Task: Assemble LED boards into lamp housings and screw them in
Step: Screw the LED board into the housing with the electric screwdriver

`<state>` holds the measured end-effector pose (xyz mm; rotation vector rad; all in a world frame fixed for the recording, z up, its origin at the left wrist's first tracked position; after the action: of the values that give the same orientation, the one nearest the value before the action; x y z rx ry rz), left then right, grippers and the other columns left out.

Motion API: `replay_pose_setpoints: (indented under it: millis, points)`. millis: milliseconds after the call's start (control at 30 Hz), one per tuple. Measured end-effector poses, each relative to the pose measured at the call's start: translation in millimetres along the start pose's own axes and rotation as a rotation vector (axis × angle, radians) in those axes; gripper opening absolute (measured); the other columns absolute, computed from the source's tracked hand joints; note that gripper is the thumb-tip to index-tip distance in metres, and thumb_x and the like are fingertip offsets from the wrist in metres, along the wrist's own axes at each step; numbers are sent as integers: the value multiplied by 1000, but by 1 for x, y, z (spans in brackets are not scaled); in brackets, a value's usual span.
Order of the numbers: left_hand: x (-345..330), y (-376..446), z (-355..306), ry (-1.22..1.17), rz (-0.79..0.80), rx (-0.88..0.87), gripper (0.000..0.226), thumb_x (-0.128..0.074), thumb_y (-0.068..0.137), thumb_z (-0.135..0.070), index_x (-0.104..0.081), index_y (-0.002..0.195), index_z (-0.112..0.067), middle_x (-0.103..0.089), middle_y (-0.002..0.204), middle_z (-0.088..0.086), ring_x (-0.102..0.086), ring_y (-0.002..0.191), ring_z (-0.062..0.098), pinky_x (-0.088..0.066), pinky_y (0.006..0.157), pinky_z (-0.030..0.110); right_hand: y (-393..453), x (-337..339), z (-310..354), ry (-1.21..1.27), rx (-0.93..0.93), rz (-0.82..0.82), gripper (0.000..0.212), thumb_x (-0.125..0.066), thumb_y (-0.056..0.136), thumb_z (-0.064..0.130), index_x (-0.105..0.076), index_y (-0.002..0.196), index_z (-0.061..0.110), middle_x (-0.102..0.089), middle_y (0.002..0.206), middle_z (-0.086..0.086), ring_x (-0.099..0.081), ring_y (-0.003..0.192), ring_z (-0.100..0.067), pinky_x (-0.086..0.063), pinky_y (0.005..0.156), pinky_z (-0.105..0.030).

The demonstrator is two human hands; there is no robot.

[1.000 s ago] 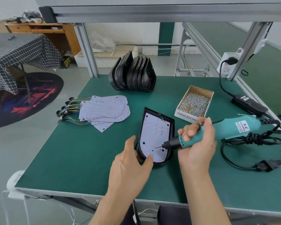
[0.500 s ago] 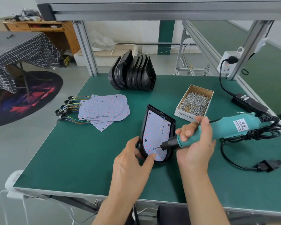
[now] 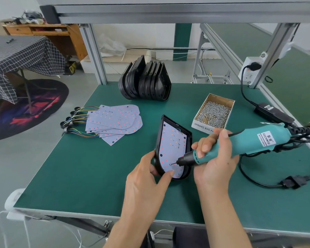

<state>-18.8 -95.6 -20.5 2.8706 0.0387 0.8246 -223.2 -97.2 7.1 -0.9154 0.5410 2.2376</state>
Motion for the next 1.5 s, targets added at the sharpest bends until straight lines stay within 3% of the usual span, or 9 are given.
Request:
replay_pose_setpoints:
  millis: [333, 1033, 1233, 1367, 1500]
  points:
    - [-2, -1, -2, -27, -15, -41, 56, -86, 79, -36, -60, 128, -37, -59, 78, -27, -53, 58, 8, -44, 64, 14, 0, -4, 5, -30, 59, 14, 9, -54, 100, 17, -47, 94, 15, -43, 53, 2, -37, 45, -18, -48, 60, -33]
    - [-3, 0, 7, -61, -17, -35, 54, -86, 78, -36, -61, 126, -41, -58, 73, -18, -53, 58, 9, -44, 61, 14, -2, -8, 0, -30, 34, 36, 18, -55, 98, 16, -53, 82, 24, -40, 52, 3, -35, 43, -17, -46, 60, -32]
    - [-3, 0, 8, -70, -16, -23, 55, -85, 78, -37, -61, 128, -39, -59, 73, -15, -53, 58, 10, -44, 62, 15, -1, -9, -1, -26, 22, 93, 10, -60, 95, 24, -53, 91, 18, -42, 54, 1, -37, 43, -18, -46, 60, -31]
    - [-3, -1, 9, -74, -22, -12, 54, -85, 79, -36, -61, 127, -39, -59, 74, -16, -53, 58, 9, -45, 62, 14, -1, -9, -3, -22, -9, 109, 19, -63, 91, 32, -59, 96, 15, -42, 55, -1, -37, 44, -18, -47, 60, -32]
    - [-2, -3, 9, -92, -35, 5, 51, -83, 79, -39, -62, 125, -39, -59, 73, -16, -52, 55, 8, -42, 60, 11, 4, -11, 4, 0, -17, 109, 14, -58, 97, 28, -58, 98, 14, -42, 55, 1, -38, 45, -16, -47, 60, -30]
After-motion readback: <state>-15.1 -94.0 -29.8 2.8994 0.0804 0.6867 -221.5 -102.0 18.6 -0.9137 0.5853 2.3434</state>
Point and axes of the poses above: each hand's wrist, its own y-axis towards the middle knuckle, its own x-axis out of the back of the hand, z = x × y, the point moved 8 cm from there along y, towards the middle knuckle
